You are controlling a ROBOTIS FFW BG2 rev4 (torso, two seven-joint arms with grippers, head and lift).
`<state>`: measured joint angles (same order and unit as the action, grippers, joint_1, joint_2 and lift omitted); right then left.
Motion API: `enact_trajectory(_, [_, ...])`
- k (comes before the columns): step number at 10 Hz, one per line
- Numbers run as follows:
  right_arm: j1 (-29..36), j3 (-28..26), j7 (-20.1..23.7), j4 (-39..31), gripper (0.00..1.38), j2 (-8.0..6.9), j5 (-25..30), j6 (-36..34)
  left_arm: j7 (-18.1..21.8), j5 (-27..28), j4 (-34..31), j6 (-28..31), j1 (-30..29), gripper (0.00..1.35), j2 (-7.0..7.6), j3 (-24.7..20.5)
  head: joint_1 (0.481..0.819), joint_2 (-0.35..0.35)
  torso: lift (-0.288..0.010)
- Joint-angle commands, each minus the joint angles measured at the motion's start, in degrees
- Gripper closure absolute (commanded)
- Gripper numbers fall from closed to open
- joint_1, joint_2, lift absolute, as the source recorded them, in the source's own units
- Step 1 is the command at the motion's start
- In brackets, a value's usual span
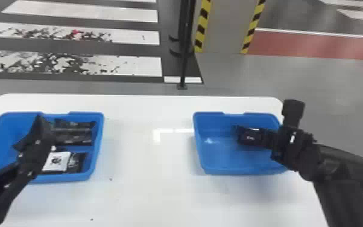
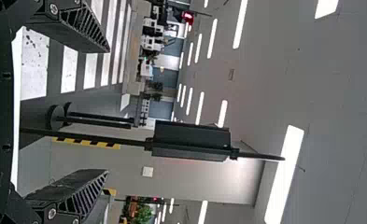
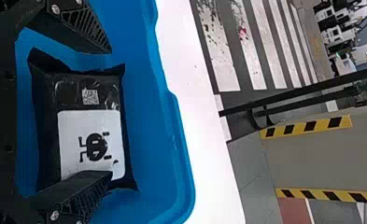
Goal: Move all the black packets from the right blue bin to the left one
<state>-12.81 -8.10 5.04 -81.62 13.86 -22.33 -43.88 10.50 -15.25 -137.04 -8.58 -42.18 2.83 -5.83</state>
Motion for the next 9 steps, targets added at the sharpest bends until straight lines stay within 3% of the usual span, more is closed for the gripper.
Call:
enact_trajectory(1, [-0.1,1.2,-0.4,-3.7,0.11,-0.06,0.0,-3.4,0.0,-0.3,0.4,-0.3,0.1,0.12,-0.02,0.0,0.695,-0.126,-0.14])
enact_trajectory(5, [3.0,1.1,-5.5,-13.9,0.11,-1.03,-2.0,-11.1,0.2,-1.4,1.4,-2.4,0.1,0.13,-0.02,-0.1,0.695,-0.082,-0.14])
enact_trajectory(9, [1.8,1.0,-10.7,-11.5,0.11,-1.29,-3.2,-13.2,0.4,-1.4,1.6,-3.2,0.3,0.13,-0.02,-0.1,0.695,-0.081,-0.14])
